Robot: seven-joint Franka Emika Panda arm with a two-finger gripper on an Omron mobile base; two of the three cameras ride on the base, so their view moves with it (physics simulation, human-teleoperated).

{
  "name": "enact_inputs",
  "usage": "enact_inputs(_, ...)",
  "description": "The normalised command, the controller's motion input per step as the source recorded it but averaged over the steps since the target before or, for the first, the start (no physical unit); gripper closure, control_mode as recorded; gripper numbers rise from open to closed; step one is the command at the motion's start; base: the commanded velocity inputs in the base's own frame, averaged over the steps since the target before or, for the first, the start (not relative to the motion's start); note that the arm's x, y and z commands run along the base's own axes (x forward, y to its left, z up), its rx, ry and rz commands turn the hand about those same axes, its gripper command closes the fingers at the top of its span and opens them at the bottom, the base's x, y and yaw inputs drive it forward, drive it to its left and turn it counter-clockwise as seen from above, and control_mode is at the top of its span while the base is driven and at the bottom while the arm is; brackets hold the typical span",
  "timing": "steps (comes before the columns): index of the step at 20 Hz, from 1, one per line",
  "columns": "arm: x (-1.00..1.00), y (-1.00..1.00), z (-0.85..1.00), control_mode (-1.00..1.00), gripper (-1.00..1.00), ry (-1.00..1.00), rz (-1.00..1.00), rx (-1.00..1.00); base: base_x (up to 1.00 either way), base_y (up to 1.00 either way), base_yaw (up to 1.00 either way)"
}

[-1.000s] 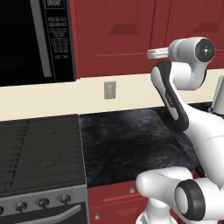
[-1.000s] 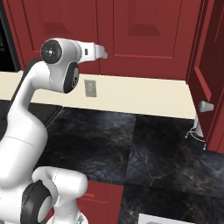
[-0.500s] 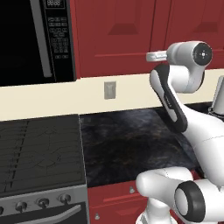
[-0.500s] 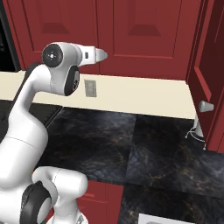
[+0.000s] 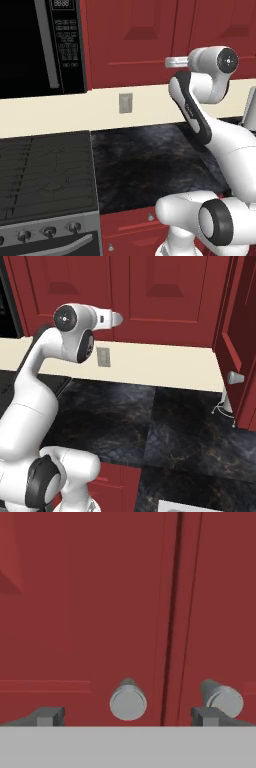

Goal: Open the cabinet, retrieve the rolling pin, and place it next to the meat on the cutting board to prepare for tenderizing.

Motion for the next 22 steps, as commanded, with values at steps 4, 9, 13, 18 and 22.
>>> enact_inputs(4, 0.26, 0.0, 0.0, -1.0, -1.0, 0.0, 0.0, 0.05, 0.0, 0.0, 0.0)
enact_inputs(9, 0.16, 0.0, 0.0, -1.0, -1.0, 0.0, 0.0, 0.04, 0.0, 0.0, 0.0)
enact_inputs(13, 0.1, 0.0, -0.08, -1.0, -1.0, 0.0, 0.0, 0.03, 0.0, 0.0, 0.0)
enact_inputs(18, 0.08, 0.0, -0.12, -1.0, -1.0, 0.0, 0.0, 0.03, 0.0, 0.0, 0.0)
enact_inputs(22, 0.08, 0.0, -0.15, -1.0, -1.0, 0.0, 0.0, 0.03, 0.0, 0.0, 0.0)
